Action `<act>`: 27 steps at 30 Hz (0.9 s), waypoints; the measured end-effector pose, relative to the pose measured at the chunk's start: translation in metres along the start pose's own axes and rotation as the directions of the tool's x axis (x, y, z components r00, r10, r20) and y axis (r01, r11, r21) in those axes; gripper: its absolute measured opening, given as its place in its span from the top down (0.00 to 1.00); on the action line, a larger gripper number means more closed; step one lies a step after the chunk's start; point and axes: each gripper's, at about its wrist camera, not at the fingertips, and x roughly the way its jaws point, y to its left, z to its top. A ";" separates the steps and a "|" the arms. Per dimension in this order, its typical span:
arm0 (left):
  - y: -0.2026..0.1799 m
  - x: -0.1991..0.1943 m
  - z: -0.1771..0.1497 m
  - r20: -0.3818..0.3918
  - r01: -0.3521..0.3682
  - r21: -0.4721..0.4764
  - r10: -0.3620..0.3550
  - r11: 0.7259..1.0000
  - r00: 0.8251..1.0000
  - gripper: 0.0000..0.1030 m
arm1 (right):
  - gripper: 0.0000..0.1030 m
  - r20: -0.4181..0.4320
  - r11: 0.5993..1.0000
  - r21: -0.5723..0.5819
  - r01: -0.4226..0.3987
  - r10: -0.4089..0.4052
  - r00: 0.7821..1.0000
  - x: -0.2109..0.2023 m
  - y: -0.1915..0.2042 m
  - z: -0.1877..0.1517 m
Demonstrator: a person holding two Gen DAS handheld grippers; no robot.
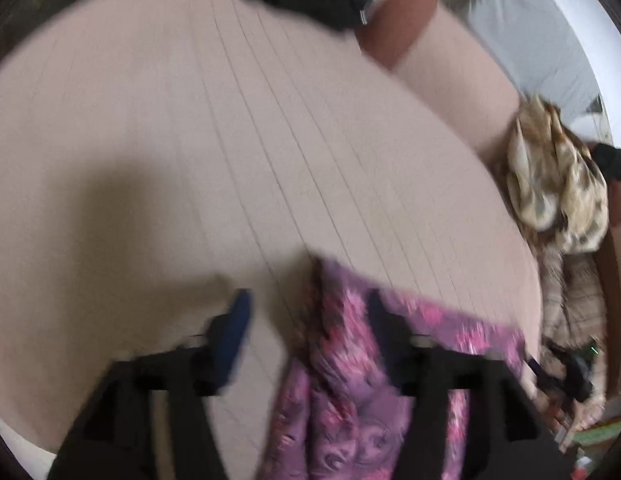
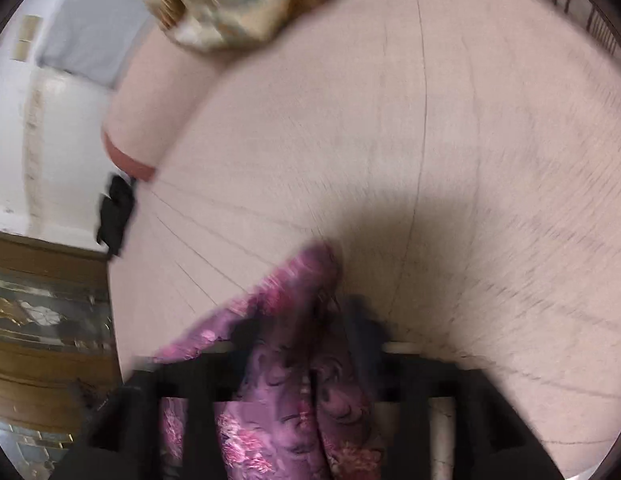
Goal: Fold small clothes
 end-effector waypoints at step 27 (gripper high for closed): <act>-0.018 0.031 -0.010 -0.072 0.136 -0.010 -0.137 0.991 0.988 0.90 | 0.87 -0.161 0.998 -0.064 0.007 -0.017 0.987 0.060 0.014 0.016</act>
